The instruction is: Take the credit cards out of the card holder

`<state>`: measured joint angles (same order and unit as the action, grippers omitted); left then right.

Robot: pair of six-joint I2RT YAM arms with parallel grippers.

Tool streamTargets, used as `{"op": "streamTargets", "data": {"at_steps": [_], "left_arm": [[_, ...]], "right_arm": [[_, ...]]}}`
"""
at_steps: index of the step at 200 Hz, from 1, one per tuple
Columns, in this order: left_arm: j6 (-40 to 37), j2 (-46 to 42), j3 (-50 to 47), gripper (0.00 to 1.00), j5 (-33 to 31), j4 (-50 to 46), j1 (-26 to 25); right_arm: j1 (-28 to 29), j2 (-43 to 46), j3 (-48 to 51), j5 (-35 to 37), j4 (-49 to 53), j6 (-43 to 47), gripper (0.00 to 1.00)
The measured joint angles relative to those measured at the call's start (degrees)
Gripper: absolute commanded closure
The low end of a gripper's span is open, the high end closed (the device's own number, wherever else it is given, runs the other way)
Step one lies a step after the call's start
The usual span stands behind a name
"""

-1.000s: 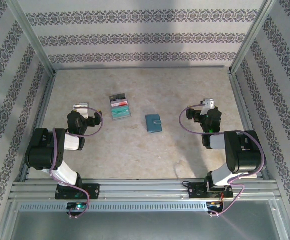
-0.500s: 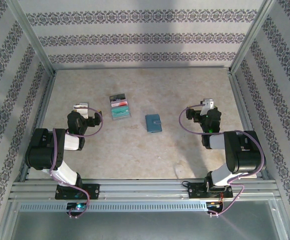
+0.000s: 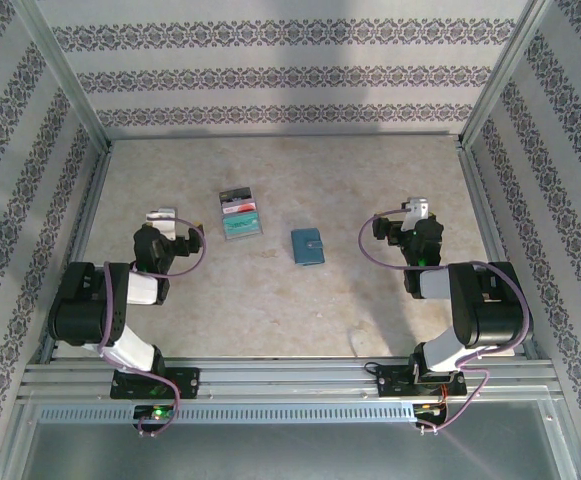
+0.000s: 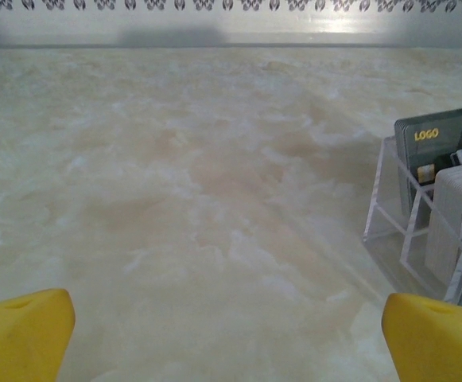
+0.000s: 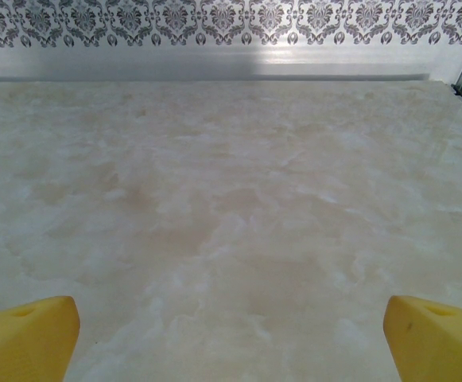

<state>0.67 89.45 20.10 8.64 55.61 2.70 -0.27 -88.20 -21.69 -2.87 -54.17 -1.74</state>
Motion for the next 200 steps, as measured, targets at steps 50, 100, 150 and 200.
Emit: {"op": "streamTargets", "data": {"at_steps": [50,100,150,200], "left_arm": [[0.0,-7.1,-0.6,0.01,-1.6,-1.1,0.0],[2.0,-16.5,-0.6,0.01,-5.9,-8.4,0.0],[9.5,-24.2,6.7,0.01,-6.1,-20.4,0.0],[21.1,-25.1,12.8,0.01,-4.6,-30.6,-6.7]], "right_arm": [[0.0,4.8,1.1,1.0,1.3,-0.5,0.02],[0.0,16.1,1.2,4.8,10.1,-3.0,0.02],[0.0,26.7,-3.4,9.1,30.0,-9.9,0.02],[2.5,31.5,-8.4,10.9,49.4,-16.7,0.02]]}}
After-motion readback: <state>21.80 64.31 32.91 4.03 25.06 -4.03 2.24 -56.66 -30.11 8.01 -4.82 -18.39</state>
